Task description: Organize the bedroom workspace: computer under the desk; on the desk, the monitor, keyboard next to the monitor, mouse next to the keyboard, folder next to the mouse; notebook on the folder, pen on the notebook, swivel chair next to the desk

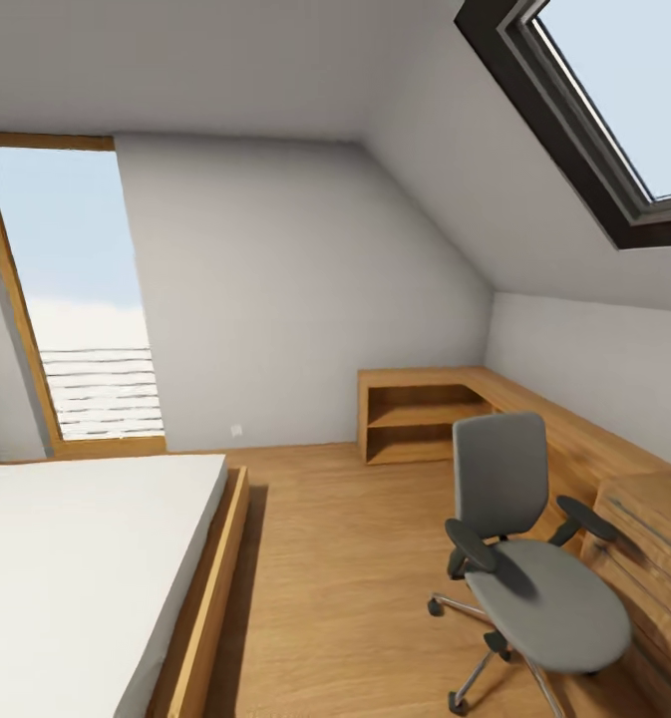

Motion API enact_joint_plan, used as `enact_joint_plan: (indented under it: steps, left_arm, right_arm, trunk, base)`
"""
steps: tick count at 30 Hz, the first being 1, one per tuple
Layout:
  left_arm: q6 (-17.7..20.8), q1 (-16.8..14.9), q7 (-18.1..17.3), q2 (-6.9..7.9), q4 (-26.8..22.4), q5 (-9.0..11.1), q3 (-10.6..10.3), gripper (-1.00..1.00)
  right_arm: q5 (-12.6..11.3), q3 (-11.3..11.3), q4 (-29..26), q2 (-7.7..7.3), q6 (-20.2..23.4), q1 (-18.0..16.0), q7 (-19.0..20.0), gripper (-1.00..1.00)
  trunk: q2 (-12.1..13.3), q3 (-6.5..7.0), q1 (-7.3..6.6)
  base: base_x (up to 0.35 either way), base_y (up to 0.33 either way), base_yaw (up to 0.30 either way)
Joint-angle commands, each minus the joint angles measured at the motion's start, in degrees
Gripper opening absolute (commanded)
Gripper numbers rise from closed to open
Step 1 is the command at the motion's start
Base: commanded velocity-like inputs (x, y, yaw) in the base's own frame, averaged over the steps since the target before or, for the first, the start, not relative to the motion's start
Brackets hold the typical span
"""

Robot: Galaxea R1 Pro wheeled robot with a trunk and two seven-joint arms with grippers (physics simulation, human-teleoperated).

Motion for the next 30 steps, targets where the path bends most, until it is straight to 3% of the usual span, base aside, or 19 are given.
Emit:
enact_joint_plan:
  steps: [1, 30]
  left_arm:
    - [-0.04, 0.05, -0.35, -0.01, -0.08, -0.22, 0.52, 1.00]
    - [-0.04, 0.05, -0.35, -0.01, -0.08, -0.22, 0.52, 1.00]
  right_arm:
    - [-0.14, 0.50, 0.14, 0.03, -0.13, -0.04, -0.31, 1.00]
    - [-0.14, 0.50, 0.11, 0.04, -0.14, -0.04, -0.29, 1.00]
  trunk:
    - [-0.02, 0.01, 0.02]
    - [-0.02, -0.46, 0.02]
  base:
    - [0.000, 0.000, 0.288]
    - [0.000, 0.000, 0.263]
